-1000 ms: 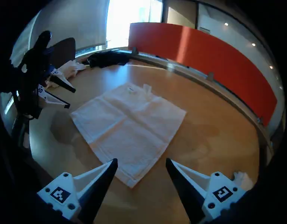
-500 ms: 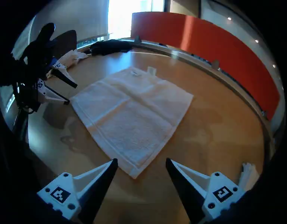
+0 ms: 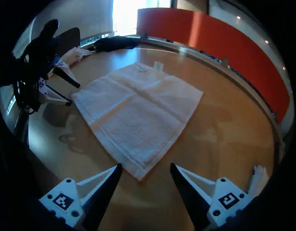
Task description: Fold towel
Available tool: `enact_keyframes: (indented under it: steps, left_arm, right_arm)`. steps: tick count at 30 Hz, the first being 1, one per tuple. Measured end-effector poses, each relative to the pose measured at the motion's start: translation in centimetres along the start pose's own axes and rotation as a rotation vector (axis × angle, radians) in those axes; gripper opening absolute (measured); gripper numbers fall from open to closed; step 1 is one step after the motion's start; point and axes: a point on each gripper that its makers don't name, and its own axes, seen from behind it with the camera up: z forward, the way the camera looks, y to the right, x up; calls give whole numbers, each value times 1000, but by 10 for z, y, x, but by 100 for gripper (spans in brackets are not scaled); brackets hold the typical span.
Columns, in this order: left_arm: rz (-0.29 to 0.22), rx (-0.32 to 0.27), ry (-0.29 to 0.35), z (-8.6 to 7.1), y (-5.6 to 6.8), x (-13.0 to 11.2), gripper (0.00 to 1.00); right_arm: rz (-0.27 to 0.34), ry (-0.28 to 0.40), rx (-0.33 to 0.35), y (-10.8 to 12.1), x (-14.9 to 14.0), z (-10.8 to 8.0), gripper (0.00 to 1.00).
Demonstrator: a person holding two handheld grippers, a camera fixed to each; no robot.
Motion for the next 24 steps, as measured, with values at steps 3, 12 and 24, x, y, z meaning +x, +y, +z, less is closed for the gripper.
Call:
enact_keyframes:
  steps: [3,12,24]
  left_arm:
    - [-4,-1,-1,1,0,1,97]
    - [1,12,-10,1,-1,-1,90]
    - [-23,47,-29,3,-6,0,52]
  right_arm:
    - [-2,-10,10,-1,-3,2,89]
    - [21,-6,28,-4,-2,5,71]
    - [41,-3,38,-6,-2,7,43]
